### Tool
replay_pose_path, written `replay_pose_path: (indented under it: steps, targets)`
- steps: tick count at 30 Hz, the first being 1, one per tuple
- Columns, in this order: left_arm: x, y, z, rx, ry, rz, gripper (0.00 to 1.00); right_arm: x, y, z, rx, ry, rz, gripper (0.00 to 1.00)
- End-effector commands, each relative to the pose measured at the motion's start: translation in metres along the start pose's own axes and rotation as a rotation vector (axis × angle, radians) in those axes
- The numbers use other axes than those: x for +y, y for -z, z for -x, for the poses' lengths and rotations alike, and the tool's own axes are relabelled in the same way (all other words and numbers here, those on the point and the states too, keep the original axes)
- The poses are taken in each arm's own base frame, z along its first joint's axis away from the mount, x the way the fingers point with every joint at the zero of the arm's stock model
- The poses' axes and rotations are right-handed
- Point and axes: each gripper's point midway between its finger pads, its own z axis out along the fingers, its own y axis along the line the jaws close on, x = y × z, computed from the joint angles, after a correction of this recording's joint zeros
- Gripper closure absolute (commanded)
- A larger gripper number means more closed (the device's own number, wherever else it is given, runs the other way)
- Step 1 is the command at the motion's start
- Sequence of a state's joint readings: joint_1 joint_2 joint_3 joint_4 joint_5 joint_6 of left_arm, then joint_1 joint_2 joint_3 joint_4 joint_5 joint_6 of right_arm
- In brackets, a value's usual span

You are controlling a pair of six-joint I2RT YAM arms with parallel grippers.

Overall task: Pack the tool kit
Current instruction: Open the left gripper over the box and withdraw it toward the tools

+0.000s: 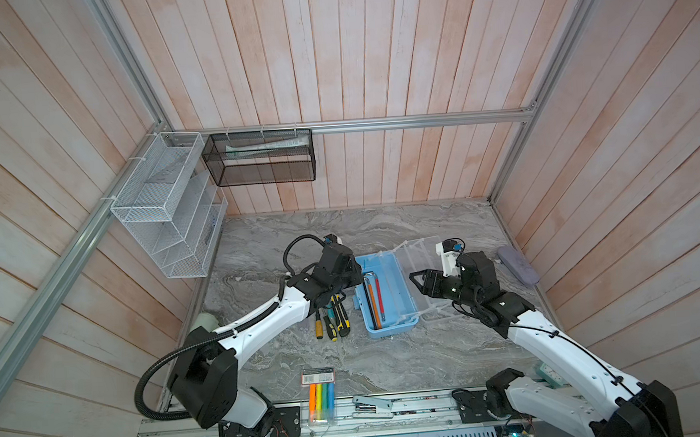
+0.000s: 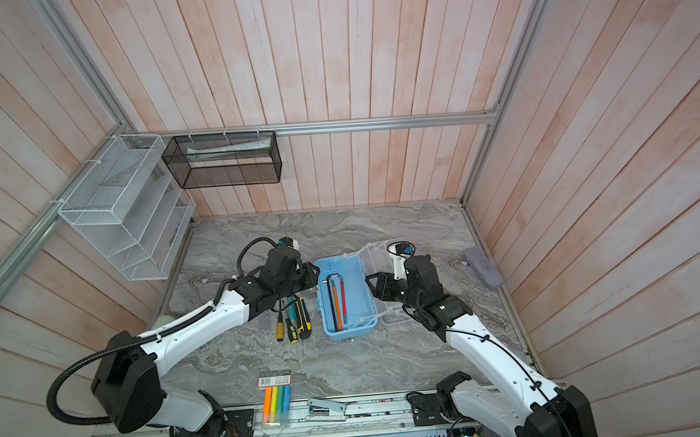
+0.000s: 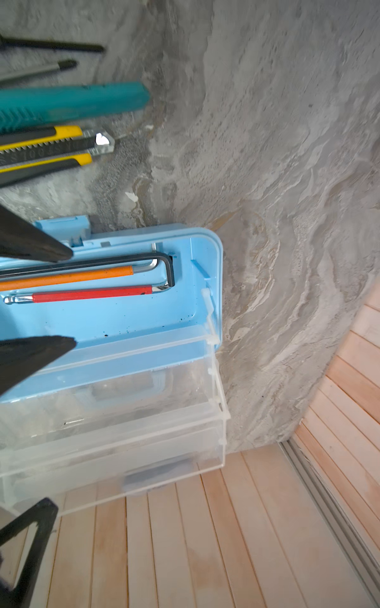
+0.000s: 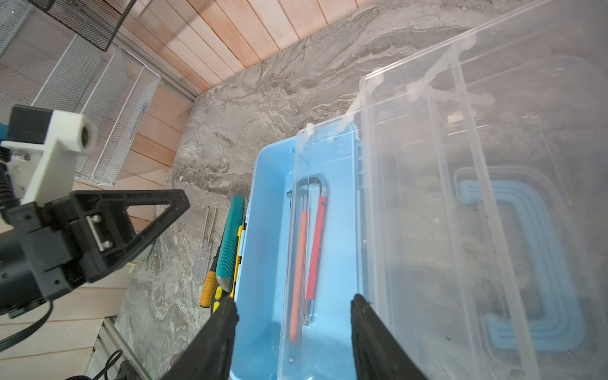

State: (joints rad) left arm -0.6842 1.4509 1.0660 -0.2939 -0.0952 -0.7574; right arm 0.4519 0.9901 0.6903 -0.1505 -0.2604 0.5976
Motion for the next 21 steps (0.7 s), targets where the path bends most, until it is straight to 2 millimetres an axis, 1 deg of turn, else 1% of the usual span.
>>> replay_pose_path:
  steps: [1, 5, 6, 9, 12, 21]
  targets:
    - [0.04, 0.009, -0.006, 0.007, -0.014, 0.124, 0.59, 0.015, 0.004, -0.001, 0.014, 0.027, 0.028, 0.45]
    - [0.07, 0.019, -0.009, 0.003, -0.008, 0.198, 0.59, 0.019, 0.003, -0.002, 0.01, 0.045, 0.009, 0.46]
    - [0.078, 0.02, -0.009, 0.005, -0.005, 0.215, 0.58, 0.018, 0.003, -0.002, 0.006, 0.048, 0.005, 0.48]
    - [0.094, 0.017, -0.012, 0.02, -0.003, 0.247, 0.58, 0.015, -0.001, -0.003, 0.006, 0.043, -0.004, 0.48]
    - [0.103, 0.009, -0.02, 0.049, -0.006, 0.272, 0.58, 0.011, -0.006, -0.007, 0.025, 0.039, -0.011, 0.48]
    - [0.117, -0.021, -0.04, 0.116, 0.002, 0.289, 0.58, 0.003, -0.016, -0.016, 0.045, 0.035, -0.027, 0.47]
